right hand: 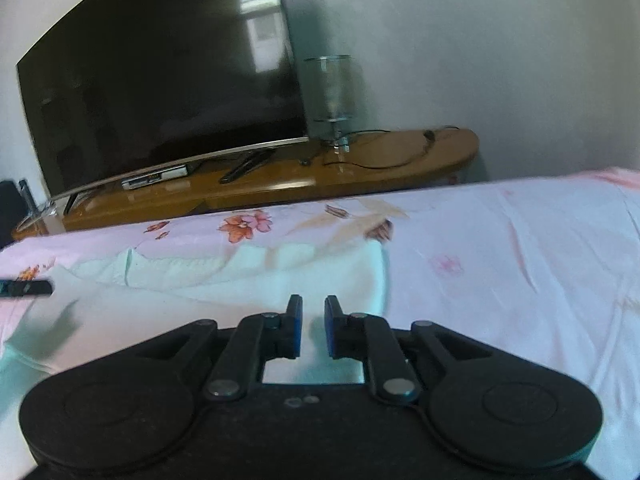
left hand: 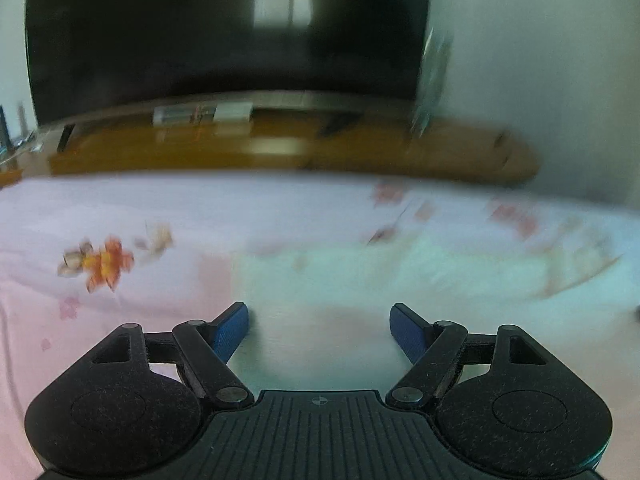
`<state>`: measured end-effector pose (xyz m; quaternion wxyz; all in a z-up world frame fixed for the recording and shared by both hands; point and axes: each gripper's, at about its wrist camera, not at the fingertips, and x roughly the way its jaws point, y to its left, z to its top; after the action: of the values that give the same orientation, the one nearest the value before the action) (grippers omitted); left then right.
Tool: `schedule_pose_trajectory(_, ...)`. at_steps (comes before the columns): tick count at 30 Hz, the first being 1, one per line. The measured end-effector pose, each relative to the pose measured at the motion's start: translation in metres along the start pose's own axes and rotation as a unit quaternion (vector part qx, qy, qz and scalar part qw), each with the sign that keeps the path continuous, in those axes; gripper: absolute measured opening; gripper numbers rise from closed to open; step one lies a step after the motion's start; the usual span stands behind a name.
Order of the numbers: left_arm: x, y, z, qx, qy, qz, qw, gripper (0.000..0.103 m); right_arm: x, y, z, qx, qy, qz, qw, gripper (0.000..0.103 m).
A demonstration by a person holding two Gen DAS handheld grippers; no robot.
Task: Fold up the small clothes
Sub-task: 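Fold the other sweater side inward with the right gripper and release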
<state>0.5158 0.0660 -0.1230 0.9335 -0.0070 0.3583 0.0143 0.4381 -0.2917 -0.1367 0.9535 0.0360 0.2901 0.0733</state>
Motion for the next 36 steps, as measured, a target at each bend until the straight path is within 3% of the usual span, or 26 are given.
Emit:
schedule_pose_trajectory(1,0.002,-0.001,-0.001,0.007,-0.013,0.005,0.9999,0.085,0.009,-0.006,-0.001,0.009,0.021,-0.02,1.0,0.01)
schedule_pose_trajectory(3,0.0,-0.002,0.005,0.003,-0.009,0.007,0.9999,0.085,0.008,-0.024,-0.003,0.053,0.019,-0.005,0.998,0.008)
schedule_pose_trajectory(4,-0.007,-0.002,0.007,0.002,-0.028,0.003,0.9996,0.085,0.005,-0.026,-0.001,0.055,0.019,-0.002,0.998,0.008)
schedule_pose_trajectory(6,-0.011,-0.005,0.009,0.01,-0.048,-0.004,0.9988,0.085,-0.002,-0.023,0.001,0.043,0.0,0.002,0.999,0.017)
schedule_pose_trajectory(9,0.006,-0.009,0.01,0.027,-0.028,0.006,0.9992,0.085,0.003,-0.016,0.011,0.026,-0.022,0.017,0.999,0.016)
schedule_pose_trajectory(11,0.016,-0.005,0.005,0.025,-0.02,0.01,0.9994,0.096,0.012,-0.01,0.018,0.009,-0.025,0.018,0.999,0.016)
schedule_pose_trajectory(13,0.019,0.009,0.007,-0.02,-0.004,-0.005,0.9998,0.099,0.037,-0.01,0.018,-0.009,0.024,-0.013,1.0,0.017)
schedule_pose_trajectory(16,0.001,0.015,0.008,-0.021,-0.033,0.009,0.9992,0.099,0.038,-0.017,0.021,-0.009,0.025,-0.007,1.0,0.015)
schedule_pose_trajectory(18,-0.001,0.017,0.006,-0.017,-0.04,0.008,0.999,0.099,0.022,-0.019,0.024,-0.012,-0.017,-0.006,1.0,0.016)
schedule_pose_trajectory(20,0.014,0.018,0.001,-0.013,-0.005,0.023,0.9996,0.099,0.023,-0.024,0.027,-0.004,-0.033,-0.014,0.999,0.017)
schedule_pose_trajectory(23,0.01,0.021,0.0,-0.028,-0.016,0.028,0.9991,0.099,0.055,-0.034,0.025,0.016,0.024,-0.024,0.999,0.002)
schedule_pose_trajectory(24,0.005,0.02,0.0,-0.024,-0.03,0.038,0.9985,0.099,0.057,-0.035,0.026,0.02,0.019,-0.025,0.999,0.0)
schedule_pose_trajectory(26,0.002,0.023,0.0,-0.02,-0.048,0.044,0.9977,0.099,0.052,-0.03,0.035,0.013,0.01,-0.028,0.999,0.001)
schedule_pose_trajectory(28,0.016,0.029,0.0,-0.031,-0.016,0.043,0.9985,0.099,0.047,-0.026,0.037,-0.004,-0.024,-0.029,0.999,0.004)
schedule_pose_trajectory(30,0.014,0.036,0.002,-0.045,-0.015,0.035,0.9982,0.099,0.066,-0.031,0.032,-0.009,0.031,-0.045,0.998,0.003)
schedule_pose_trajectory(31,0.007,0.035,0.003,-0.046,-0.019,0.043,0.9978,0.099,0.07,-0.033,0.033,-0.007,0.022,-0.043,0.999,0.002)
schedule_pose_trajectory(32,-0.003,0.035,0.002,-0.045,-0.033,0.04,0.9976,0.099,0.066,-0.033,0.035,-0.005,0.026,-0.046,0.999,0.003)
schedule_pose_trajectory(34,-0.028,0.035,-0.009,-0.044,-0.061,0.015,0.9971,0.099,0.041,-0.033,0.033,0.01,0.0,-0.029,1.0,0.013)
schedule_pose_trajectory(36,-0.046,0.034,-0.023,-0.033,-0.071,0.013,0.9969,0.099,0.012,-0.025,0.025,-0.003,-0.024,-0.004,1.0,0.015)
